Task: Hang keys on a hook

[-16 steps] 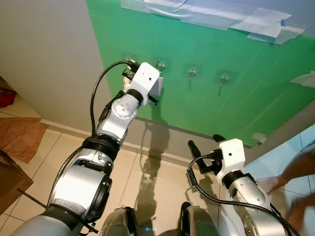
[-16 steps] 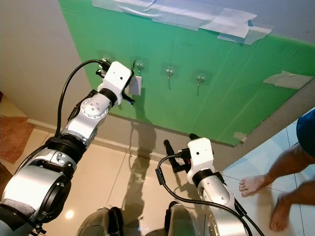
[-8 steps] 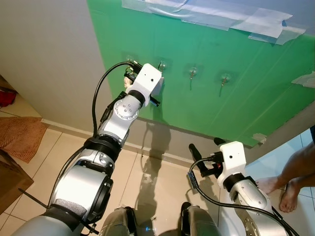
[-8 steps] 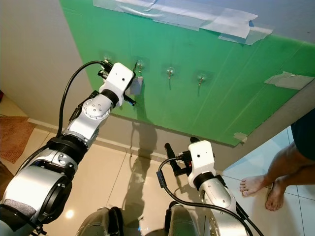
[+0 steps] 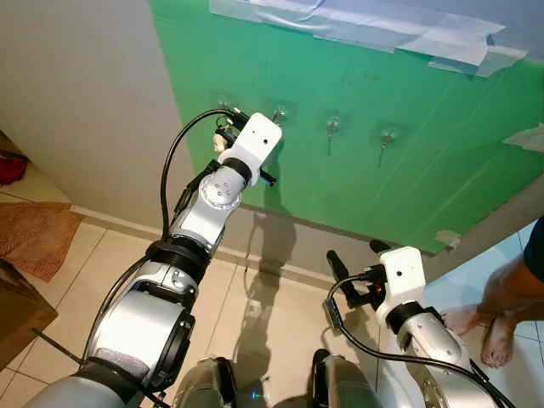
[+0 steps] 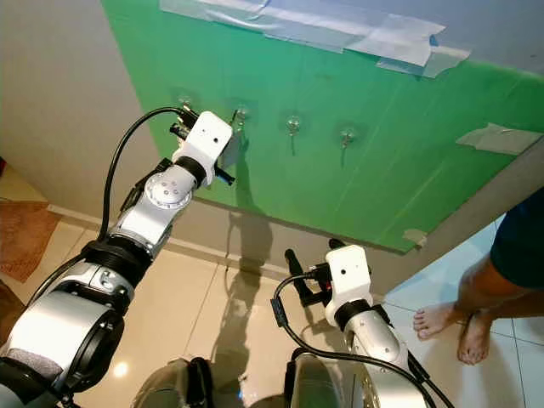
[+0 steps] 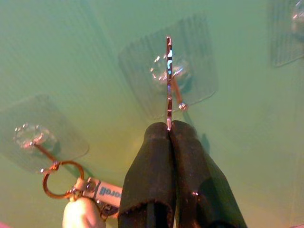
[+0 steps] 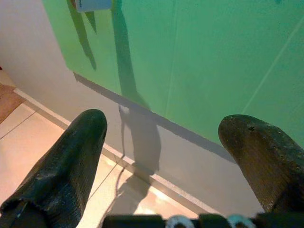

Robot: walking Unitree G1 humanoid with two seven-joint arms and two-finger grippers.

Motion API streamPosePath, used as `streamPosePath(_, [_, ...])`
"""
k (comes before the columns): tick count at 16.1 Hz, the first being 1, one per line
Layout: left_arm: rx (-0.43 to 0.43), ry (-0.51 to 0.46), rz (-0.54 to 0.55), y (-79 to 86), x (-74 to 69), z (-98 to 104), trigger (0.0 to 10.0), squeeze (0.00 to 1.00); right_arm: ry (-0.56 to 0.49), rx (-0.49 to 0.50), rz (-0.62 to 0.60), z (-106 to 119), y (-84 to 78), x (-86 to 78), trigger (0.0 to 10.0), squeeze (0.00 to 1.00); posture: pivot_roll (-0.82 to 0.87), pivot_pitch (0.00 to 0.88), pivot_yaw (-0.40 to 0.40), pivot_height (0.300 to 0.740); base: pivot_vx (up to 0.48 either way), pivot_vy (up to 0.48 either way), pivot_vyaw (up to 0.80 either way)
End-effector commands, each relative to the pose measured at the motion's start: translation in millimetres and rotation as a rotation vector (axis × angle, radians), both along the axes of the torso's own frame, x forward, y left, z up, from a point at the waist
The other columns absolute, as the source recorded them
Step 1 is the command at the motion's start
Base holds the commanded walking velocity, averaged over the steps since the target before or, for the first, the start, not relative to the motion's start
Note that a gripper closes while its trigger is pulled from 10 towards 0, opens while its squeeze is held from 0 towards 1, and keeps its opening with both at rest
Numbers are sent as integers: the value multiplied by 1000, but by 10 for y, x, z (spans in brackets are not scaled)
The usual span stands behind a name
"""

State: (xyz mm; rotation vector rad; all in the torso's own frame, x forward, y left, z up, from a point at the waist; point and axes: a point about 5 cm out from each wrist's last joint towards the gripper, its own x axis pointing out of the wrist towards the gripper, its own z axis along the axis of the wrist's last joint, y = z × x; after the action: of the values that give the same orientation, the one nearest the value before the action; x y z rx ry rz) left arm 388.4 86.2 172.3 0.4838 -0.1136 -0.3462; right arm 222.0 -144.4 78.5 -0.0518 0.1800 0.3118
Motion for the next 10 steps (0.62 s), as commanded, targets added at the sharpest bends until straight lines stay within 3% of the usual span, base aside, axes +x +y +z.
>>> streamPosePath(1, [9,0,8,10,-12,-15,0,0,16,4,3,-40,-3,-23,10000,0,-250,178,15,710,0,0,0])
streamPosePath(10, [65,93,-11,-5,-21,-166,0,0,20,-3,1,-45,-41,-51,10000,0,-255,187,10,710,0,0,0])
